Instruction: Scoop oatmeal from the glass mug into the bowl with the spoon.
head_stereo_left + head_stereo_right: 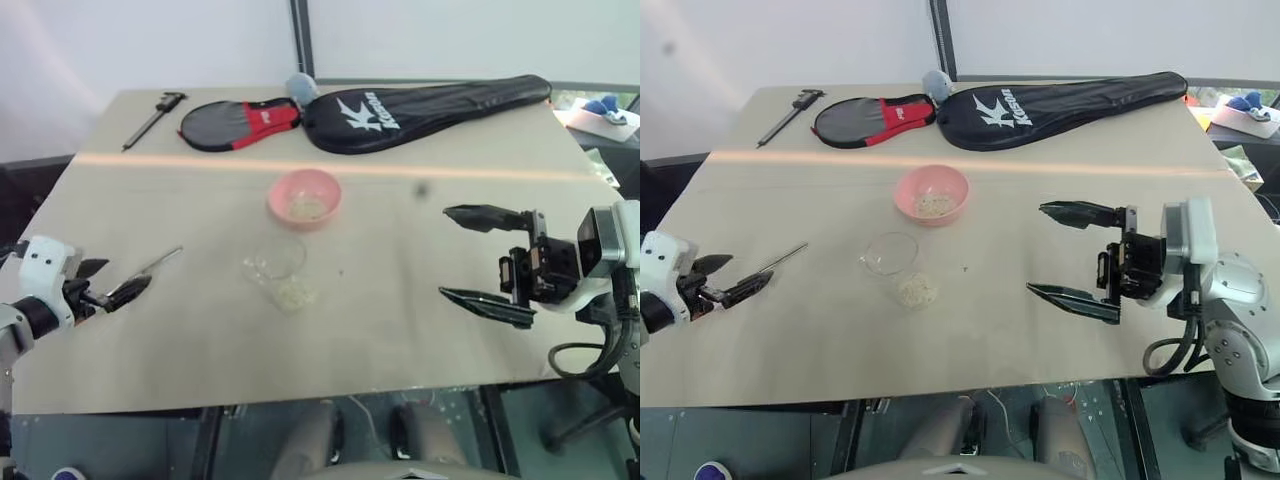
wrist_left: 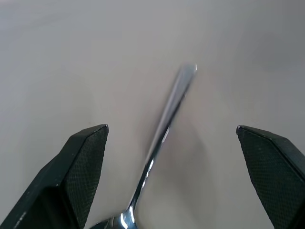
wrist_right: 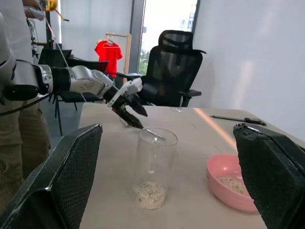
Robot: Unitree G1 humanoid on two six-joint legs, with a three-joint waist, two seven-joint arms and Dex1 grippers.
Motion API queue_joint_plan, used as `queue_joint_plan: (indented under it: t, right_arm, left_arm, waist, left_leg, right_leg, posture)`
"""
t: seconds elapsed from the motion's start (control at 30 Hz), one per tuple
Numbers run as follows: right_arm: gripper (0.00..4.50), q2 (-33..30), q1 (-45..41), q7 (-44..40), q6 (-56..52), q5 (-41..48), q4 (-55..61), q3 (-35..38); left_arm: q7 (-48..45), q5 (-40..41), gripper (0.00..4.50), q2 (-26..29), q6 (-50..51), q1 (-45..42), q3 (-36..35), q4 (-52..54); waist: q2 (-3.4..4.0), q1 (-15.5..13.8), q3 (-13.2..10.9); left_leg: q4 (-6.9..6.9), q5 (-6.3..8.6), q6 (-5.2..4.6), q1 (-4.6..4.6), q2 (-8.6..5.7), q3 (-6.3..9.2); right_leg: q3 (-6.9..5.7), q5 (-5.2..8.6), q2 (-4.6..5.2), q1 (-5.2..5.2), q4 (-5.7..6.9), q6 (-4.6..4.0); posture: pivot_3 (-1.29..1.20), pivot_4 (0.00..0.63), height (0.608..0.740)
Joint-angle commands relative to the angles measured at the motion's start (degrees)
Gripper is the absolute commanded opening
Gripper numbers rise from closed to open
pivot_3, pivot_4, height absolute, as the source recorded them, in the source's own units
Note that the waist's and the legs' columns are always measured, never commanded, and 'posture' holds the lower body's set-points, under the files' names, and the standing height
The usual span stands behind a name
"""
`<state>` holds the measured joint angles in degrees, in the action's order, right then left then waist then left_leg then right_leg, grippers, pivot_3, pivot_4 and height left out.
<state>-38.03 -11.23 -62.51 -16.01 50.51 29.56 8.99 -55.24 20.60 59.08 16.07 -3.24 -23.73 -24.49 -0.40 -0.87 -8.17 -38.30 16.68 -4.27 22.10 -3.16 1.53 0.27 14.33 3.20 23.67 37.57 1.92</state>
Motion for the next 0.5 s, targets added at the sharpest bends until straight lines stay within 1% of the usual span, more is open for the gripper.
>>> queue_joint_plan:
  t: [0.03,0.13,0.23,0.27,0.33,0.37,0.4,0.43,0.5]
  right_arm:
    - [4.50,0.21,-0.35,0.22,0.52,-0.41,1.22,0.36]
    - [4.50,0.36,0.33,0.93,0.58,-0.74,1.75,0.69]
    - [4.50,0.17,1.44,1.51,0.43,-0.65,2.71,1.36]
    - [4.50,0.04,1.98,1.80,0.34,-0.54,3.16,1.70]
    - [4.50,-0.21,2.97,2.38,0.12,-0.28,3.98,2.23]
    - [4.50,-0.42,3.49,2.58,0.05,-0.28,4.38,2.49]
    - [4.50,-0.59,4.04,2.99,-0.16,-0.09,4.84,2.82]
    - [4.50,-0.75,4.48,3.39,-0.37,0.11,5.23,3.09]
    - [4.50,-0.99,5.03,3.91,-0.63,0.22,5.70,3.38]
  left_arm:
    - [-5.79,-2.74,4.49,3.33,-0.87,-5.23,3.95,-7.14]
    - [-8.78,-7.29,4.49,3.94,-3.81,-13.19,9.72,-16.92]
    - [-10.27,-10.65,4.49,3.59,-6.21,-19.57,13.45,-25.08]
    - [-11.00,-11.87,3.97,3.44,-7.53,-21.01,14.73,-27.63]
    - [-12.31,-13.74,3.27,3.18,-9.53,-22.87,16.45,-31.35]
    - [-12.92,-14.47,2.76,3.12,-10.61,-23.33,17.09,-32.51]
    - [-13.47,-14.74,2.27,3.05,-11.33,-23.76,17.30,-33.49]
    - [-14.10,-14.84,1.93,3.01,-11.81,-24.13,17.38,-34.34]
    - [-15.30,-14.85,0.98,3.00,-12.44,-24.30,17.40,-35.29]
  waist:
    - [0.00,0.03,0.00]
    - [0.00,0.06,0.00]
    - [-0.08,0.11,0.00]
    - [-0.06,0.11,0.00]
    - [-0.06,0.11,0.00]
    - [-0.04,0.13,0.01]
    - [-0.01,0.16,0.02]
    - [-0.01,0.18,0.03]
    - [0.00,0.29,0.03]
  left_leg:
    - [0.00,0.00,0.00,0.00,-0.01,-0.01]
    - [0.00,-0.01,0.00,0.06,-0.04,-0.01]
    - [-0.01,-0.02,0.02,0.20,-0.05,-0.01]
    - [-0.03,-0.07,0.10,0.25,-0.05,-0.01]
    - [-0.04,-0.14,0.23,0.27,-0.06,-0.02]
    - [-0.04,-0.14,0.23,0.28,-0.06,-0.02]
    - [-0.04,-0.14,0.23,0.27,-0.05,-0.02]
    - [-0.04,-0.14,0.22,0.26,-0.05,-0.02]
    - [-0.04,-0.04,0.04,0.22,-0.05,-0.03]
  right_leg:
    - [0.01,0.00,0.01,0.02,0.01,0.00]
    - [0.01,0.00,0.02,0.05,0.01,0.00]
    - [0.01,-0.01,0.01,0.17,0.03,0.01]
    - [0.01,-0.01,0.00,0.22,0.05,0.01]
    - [0.02,-0.01,0.00,0.25,0.06,0.02]
    - [0.02,-0.01,0.00,0.25,0.06,0.02]
    - [0.02,-0.01,0.01,0.25,0.07,0.02]
    - [0.03,-0.01,0.01,0.25,0.09,0.02]
    - [0.06,-0.01,0.01,0.24,0.17,0.02]
  posture:
    - [0.00,0.150,0.740]
    - [0.00,0.150,0.740]
    - [0.00,0.150,0.740]
    - [0.00,0.150,0.740]
    - [0.00,0.150,0.740]
    - [0.00,0.150,0.740]
    - [0.00,0.150,0.740]
    - [0.00,0.150,0.740]
    - [0.00,0.150,0.740]
